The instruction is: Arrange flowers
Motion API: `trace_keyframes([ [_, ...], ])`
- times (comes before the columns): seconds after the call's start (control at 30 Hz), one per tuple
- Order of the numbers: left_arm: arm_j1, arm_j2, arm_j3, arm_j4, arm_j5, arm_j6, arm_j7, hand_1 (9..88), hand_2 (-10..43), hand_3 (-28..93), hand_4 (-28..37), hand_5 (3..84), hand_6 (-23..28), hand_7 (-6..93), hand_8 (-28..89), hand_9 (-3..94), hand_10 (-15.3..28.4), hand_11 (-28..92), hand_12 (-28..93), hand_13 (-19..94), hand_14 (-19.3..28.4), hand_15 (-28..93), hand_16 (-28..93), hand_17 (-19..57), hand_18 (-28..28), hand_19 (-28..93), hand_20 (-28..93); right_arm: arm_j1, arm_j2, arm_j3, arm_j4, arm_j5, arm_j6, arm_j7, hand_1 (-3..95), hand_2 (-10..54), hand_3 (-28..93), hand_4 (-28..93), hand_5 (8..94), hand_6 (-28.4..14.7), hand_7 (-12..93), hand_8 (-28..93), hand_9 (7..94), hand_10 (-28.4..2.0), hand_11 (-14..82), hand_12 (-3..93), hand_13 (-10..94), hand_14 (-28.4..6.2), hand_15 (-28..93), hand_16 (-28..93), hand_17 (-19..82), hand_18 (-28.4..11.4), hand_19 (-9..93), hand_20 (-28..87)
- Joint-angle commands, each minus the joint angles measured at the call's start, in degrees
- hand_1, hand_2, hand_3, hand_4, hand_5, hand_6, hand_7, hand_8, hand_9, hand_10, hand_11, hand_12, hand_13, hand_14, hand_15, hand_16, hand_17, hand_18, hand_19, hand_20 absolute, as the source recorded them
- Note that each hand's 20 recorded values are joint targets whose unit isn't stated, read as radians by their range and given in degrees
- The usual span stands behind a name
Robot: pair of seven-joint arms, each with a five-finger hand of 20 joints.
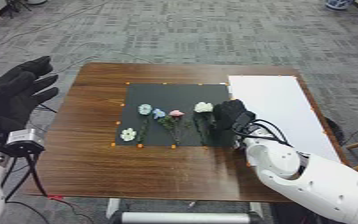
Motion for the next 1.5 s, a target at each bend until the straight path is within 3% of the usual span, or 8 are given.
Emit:
trace_keyframes([
  [0.03, 0.53, -0.34, -0.84, -0.51, 0.06, 0.08, -0.20, 25.7, -4.7, 71, -25.1, 25.1, 2.7, 23.3, -10, 18.5, 10.1, 21, 19, 10, 13.2, 40, -3, -10.7, 20.4, 41, 9, -2.60, 2.10, 3.49, -2.74, -0.42, -3.00, -2.09, 36.7, -9.5, 84, -28, 63.4, 3.0, 45, -3, 77.4, -4.5, 20.6, 40.8, 71, -4.8, 83, 32, 40, -20.0, 93, 60],
  [0.33, 0.70, 0.01, -0.56, -0.47, -0.01, -0.61, -0.39, 25.5, -4.5, 71, -25.3, 25.1, 2.7, 23.6, -11, 18.6, 10.2, 21, 19, 10, 13.3, 41, -3, -10.7, 20.5, 41, 9, -8.70, 6.26, 14.52, -8.21, 1.00, -5.92, -2.36, 26.9, -9.5, 89, -28, 55.7, 1.9, 36, -18, 62.6, -8.4, 34.5, 26.1, 67, -6.4, 81, 32, 38, -21.1, 92, 59],
  [0.53, 1.89, -1.42, -0.12, -1.17, 0.41, -0.80, -0.35, 25.6, -4.3, 71, -25.3, 25.0, 2.7, 23.6, -11, 18.6, 10.1, 21, 19, 10, 13.4, 41, -3, -10.7, 20.6, 41, 9, -33.95, 3.15, 48.91, -14.28, 20.43, -3.11, -13.96, 21.0, -8.1, 91, -27, 43.6, -3.0, 31, -15, 47.5, -12.3, 32.4, 25.3, 55, -9.8, 78, 29, 32, -21.2, 86, 57],
  [0.63, 2.59, -2.38, 0.01, -1.63, 1.24, -1.36, -0.94, 25.6, -4.2, 70, -25.3, 25.1, 2.8, 23.5, -11, 18.6, 10.1, 21, 19, 10, 13.4, 41, -3, -10.7, 20.6, 41, 9, -45.76, -4.98, 69.05, -17.15, 31.50, -20.70, -20.93, 20.9, 0.1, 92, -25, 40.0, -2.1, 27, -15, 42.3, -12.6, 28.3, 24.4, 47, -11.0, 73, 24, 25, -20.9, 74, 52],
  [0.77, 4.11, -3.72, -0.80, -2.57, 1.51, -1.94, -1.36, 25.5, -4.4, 71, -25.1, 25.0, 2.7, 23.6, -11, 18.3, 10.1, 21, 19, 9, 13.3, 40, -4, -10.8, 20.6, 41, 8, -50.97, -9.39, 72.76, -14.56, 57.30, -19.61, -31.85, 17.2, 13.4, 93, -21, 36.2, -0.3, 20, -13, 36.9, -11.6, 15.3, 21.4, 28, -11.5, 37, 17, 13, -20.8, 53, 34],
  [0.93, 4.81, -6.20, -1.42, -3.16, 2.66, -4.02, -2.12, 25.6, -5.1, 71, -25.1, 24.1, 2.7, 22.0, -11, 16.8, 9.6, 20, 19, 9, 13.2, 39, -4, -10.7, 20.8, 40, 8, -52.68, -17.70, 77.40, -10.72, 77.83, -34.72, -31.80, 13.4, 6.4, 91, -21, 35.3, -1.9, 12, -9, 34.9, -11.9, 7.7, 21.5, 25, -11.6, 16, 23, 8, -22.2, 38, 21],
  [1.23, 1.87, -8.25, 4.01, -1.66, 3.40, -2.59, 0.48, 25.8, -6.9, 70, -25.0, 23.3, 2.7, 20.6, -10, 15.9, 9.6, 17, 19, 8, 13.0, 38, -4, -10.4, 20.9, 41, 8, -55.55, -21.83, 77.49, -12.64, 79.39, -31.34, -35.45, 11.8, 0.6, 88, -23, 33.1, -2.4, 8, -8, 31.5, -10.3, 2.5, 20.3, 21, -10.1, 1, 27, -2, -20.2, 32, 12],
  [1.5, -0.05, -9.35, 7.39, 0.01, 3.84, -4.07, 0.39, 25.7, -7.0, 70, -24.9, 23.6, 2.6, 21.3, -10, 16.3, 9.7, 18, 20, 8, 13.1, 38, -4, -10.9, 20.5, 40, 7, -57.99, -24.81, 79.18, -14.79, 76.79, -31.37, -36.78, 13.8, -3.0, 88, -23, 33.2, 0.0, 8, -8, 28.4, -8.5, 1.7, 20.3, 20, -9.3, -1, 28, -4, -20.1, 33, 11],
])
